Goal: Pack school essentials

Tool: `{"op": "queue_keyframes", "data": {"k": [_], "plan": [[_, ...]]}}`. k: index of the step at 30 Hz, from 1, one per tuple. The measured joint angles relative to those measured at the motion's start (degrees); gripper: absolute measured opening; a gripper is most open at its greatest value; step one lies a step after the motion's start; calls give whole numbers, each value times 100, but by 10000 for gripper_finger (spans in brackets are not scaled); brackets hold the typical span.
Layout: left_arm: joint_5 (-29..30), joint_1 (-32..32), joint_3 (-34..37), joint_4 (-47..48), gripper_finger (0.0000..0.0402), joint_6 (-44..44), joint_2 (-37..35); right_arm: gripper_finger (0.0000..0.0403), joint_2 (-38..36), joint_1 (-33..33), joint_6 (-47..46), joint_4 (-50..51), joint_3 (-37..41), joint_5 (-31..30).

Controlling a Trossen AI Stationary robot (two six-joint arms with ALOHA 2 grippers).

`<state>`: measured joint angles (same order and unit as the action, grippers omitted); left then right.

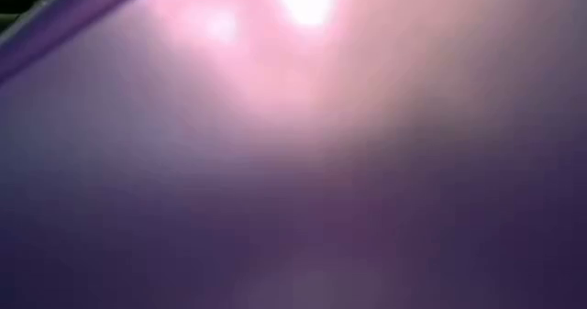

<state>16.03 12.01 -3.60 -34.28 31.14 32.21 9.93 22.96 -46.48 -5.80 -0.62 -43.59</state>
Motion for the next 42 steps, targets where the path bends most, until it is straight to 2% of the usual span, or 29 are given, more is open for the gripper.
{"op": "queue_keyframes", "data": {"k": [8,13,18,22,26,33,37,42], "plan": [[4,0,-39,-144,176,3,-26,160,0,0,-420,-59,-17,-2],[4,0,-39,-216,176,9,2,160,140,0,71,-48,-380,-4],[-8,4,-42,-922,176,5,-6,160,536,2,611,153,-964,-3],[-187,2,-37,-1495,176,-145,-29,160,981,1,449,1021,-1572,2],[-234,2,-37,-1587,176,-151,-52,160,1531,2,-101,2251,-2350,71],[-251,2,-33,-1579,176,-151,-5,160,2581,2,-1195,4291,-3615,736],[-254,2,-33,-1579,176,-151,28,160,3114,2,-1807,4789,-3999,1287],[-254,2,-33,-1582,176,-151,24,178,3680,2,-2220,4783,-4175,1862]]}}
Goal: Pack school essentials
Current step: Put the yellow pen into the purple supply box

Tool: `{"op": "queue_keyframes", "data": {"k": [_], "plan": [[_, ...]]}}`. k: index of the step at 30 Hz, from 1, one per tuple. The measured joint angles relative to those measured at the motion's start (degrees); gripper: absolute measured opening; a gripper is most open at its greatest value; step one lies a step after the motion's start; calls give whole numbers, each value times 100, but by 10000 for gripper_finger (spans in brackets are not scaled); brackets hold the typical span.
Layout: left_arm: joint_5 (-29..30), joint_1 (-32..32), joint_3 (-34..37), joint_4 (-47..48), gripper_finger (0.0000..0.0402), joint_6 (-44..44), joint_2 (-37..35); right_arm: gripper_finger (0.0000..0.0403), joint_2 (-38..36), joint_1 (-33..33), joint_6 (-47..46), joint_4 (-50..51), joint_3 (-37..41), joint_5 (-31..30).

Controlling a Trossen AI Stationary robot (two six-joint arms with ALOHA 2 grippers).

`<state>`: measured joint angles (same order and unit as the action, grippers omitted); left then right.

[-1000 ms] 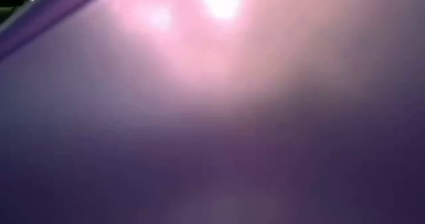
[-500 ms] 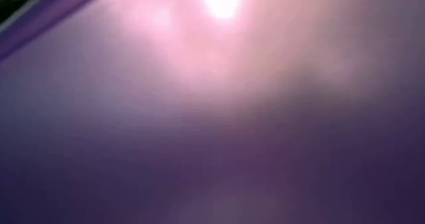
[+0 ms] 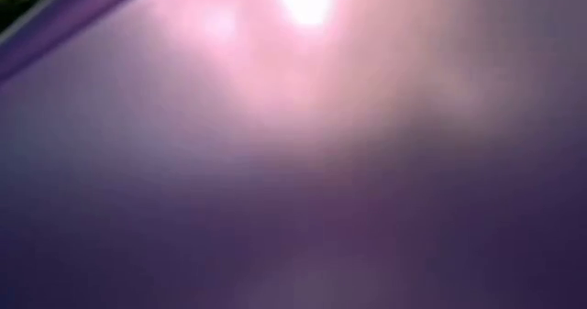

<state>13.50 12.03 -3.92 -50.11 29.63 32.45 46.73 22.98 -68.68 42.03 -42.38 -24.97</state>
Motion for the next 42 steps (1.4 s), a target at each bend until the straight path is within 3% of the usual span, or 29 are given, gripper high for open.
{"op": "queue_keyframes", "data": {"k": [9,17,24,29,36,42], "plan": [[-39,-2,-13,-30,176,9,-179,261,690,2,-330,15,-166,1213],[-104,-2,-16,-43,176,15,-488,316,833,4,161,4,-331,2098],[-166,-2,-17,-42,176,15,-688,315,864,239,227,-259,-334,2183],[-190,-2,-17,-31,176,4,-702,314,1057,403,201,-819,-318,3095],[-258,2,-15,4,176,2,-709,314,1982,662,-790,-921,-339,4145],[-275,0,26,8,176,0,-710,313,2884,1093,-1228,-932,-677,4326]]}}
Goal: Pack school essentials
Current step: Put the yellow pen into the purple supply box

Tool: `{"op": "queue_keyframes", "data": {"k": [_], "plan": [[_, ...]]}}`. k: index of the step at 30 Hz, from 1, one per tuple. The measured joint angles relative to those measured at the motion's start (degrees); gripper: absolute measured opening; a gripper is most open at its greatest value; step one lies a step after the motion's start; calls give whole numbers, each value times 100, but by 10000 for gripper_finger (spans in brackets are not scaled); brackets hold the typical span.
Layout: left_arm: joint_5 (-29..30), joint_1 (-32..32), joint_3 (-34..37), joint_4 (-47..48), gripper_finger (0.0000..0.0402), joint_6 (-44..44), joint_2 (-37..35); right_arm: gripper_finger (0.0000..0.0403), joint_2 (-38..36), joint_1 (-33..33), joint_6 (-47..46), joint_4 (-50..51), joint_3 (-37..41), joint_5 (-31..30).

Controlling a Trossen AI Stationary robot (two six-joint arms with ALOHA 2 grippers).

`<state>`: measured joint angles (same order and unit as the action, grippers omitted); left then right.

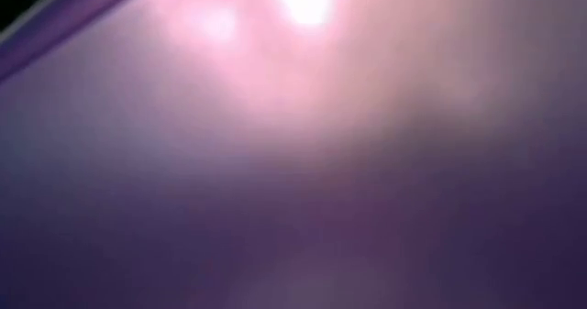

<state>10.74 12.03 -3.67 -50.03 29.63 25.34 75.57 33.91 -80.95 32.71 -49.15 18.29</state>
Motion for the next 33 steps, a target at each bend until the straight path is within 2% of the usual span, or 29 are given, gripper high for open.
{"op": "queue_keyframes", "data": {"k": [5,11,15,20,24,29,33], "plan": [[-45,-2,20,-3,176,0,-10,313,714,264,87,79,-611,12],[-196,-2,18,-2,176,0,-89,313,1563,341,520,1776,-1609,-29],[-257,-2,29,3,176,0,-153,313,2046,408,1095,2118,-1970,-25],[-299,-2,29,1,176,0,-154,313,2388,413,1349,2135,-1987,32],[-302,-2,29,-1,176,0,-153,313,2359,411,1340,2127,-1920,-4],[-304,-2,29,-1,176,0,-151,313,2181,411,1062,2136,-1594,-328],[-306,-2,29,-1,176,0,-151,313,2120,409,700,2025,-1248,-348]]}}
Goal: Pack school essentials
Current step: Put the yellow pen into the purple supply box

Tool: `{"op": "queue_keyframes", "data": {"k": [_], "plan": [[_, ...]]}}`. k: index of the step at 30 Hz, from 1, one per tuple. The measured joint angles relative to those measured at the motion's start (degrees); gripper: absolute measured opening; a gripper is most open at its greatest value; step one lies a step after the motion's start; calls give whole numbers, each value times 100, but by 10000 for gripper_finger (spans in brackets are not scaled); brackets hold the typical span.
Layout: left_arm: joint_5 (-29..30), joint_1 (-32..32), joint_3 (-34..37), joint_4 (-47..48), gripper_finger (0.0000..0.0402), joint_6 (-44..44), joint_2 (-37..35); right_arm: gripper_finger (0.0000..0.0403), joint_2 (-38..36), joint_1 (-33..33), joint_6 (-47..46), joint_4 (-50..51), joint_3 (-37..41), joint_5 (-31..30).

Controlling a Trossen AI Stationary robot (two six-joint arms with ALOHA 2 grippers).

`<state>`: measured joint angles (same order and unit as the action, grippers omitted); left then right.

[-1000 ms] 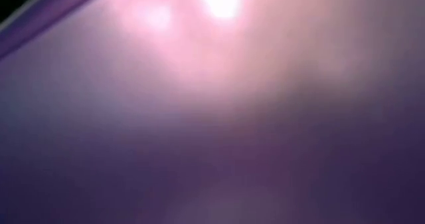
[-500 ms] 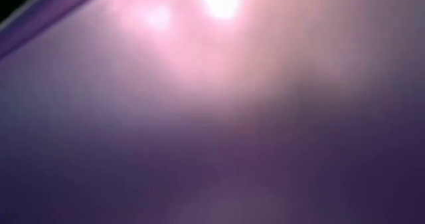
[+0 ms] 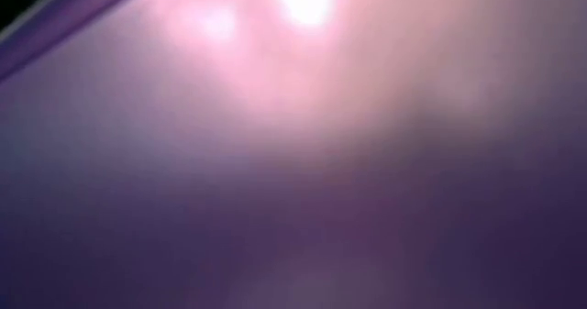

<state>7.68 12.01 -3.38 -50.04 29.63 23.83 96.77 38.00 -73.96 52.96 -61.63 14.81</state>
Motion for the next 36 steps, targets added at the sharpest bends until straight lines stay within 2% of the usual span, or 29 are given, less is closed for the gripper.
{"op": "queue_keyframes", "data": {"k": [6,15,20,25,29,36], "plan": [[0,0,0,0,176,1,0,313,-7,3,-98,-310,175,4],[0,4,2,0,176,0,11,310,-2,2,-135,-306,206,-295],[0,4,2,0,176,0,4,308,11,13,314,-652,86,-347],[0,3,2,0,176,-1,4,305,22,9,332,-610,116,-392],[0,2,2,2,176,-2,20,279,10,11,250,-556,208,-455],[0,0,4,3,176,-2,39,195,-4,9,331,-532,380,-476]]}}
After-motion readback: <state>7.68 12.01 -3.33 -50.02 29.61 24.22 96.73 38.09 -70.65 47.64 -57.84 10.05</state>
